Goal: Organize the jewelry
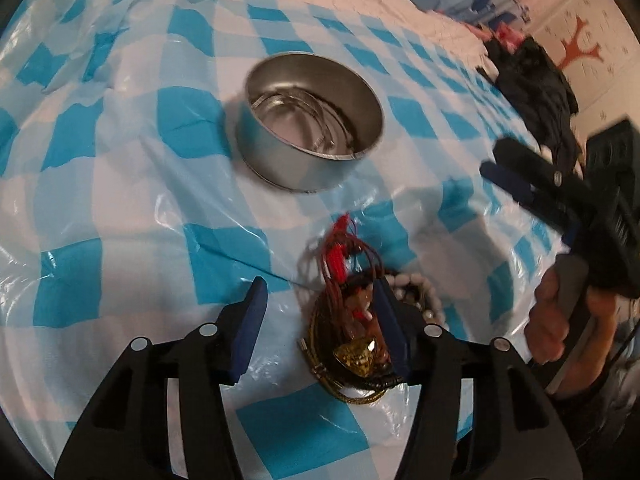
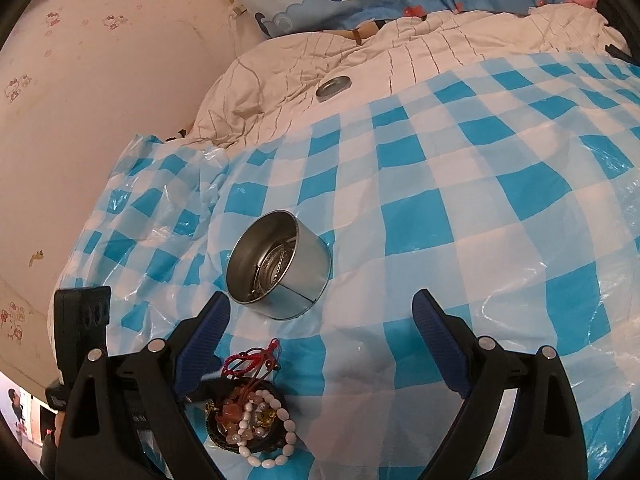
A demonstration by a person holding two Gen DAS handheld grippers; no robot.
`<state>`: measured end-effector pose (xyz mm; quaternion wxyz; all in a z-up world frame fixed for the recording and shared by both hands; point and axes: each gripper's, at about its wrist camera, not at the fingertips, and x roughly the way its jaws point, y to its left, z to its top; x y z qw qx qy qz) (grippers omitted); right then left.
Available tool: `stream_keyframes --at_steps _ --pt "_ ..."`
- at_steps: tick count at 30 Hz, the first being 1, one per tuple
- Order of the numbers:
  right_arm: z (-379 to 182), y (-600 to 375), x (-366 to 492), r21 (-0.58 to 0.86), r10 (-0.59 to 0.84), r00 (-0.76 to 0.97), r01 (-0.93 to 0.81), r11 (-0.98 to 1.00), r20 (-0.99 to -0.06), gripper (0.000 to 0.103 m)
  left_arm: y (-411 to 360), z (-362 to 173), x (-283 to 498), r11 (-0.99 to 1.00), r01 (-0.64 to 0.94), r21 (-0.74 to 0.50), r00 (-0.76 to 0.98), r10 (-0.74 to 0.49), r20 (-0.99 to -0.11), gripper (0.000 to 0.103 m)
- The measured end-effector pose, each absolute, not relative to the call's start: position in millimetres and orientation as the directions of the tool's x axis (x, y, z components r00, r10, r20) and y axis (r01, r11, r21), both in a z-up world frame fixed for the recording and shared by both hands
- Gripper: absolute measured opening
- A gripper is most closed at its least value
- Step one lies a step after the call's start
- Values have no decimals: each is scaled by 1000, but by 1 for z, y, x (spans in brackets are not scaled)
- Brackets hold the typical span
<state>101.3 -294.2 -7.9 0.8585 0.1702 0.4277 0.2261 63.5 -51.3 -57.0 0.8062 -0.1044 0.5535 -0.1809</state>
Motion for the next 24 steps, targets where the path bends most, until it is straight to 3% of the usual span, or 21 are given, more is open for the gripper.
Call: stream_keyframes --at_steps 1,4,5,16,24 --pt "-8 -294 101 485 533 532 -243 840 -658 89 -54 -57 62 915 192 -356 321 -401 -858 33" --pt "-8 -294 101 487 535 531 -242 839 -658 89 -61 -52 59 912 241 -333 319 -398 -860 8" --pt "-9 -294 101 486 535 531 -244 839 -657 89 -62 -49 57 913 257 -315 328 -390 -861 5" --pt "-16 -274 97 461 556 471 -311 831 -685 89 -21 -6 57 876 256 -409 439 -482 -758 4" --pt "-36 -200 87 283 503 411 -488 826 -760 89 17 25 59 856 197 -478 563 -498 -660 4"
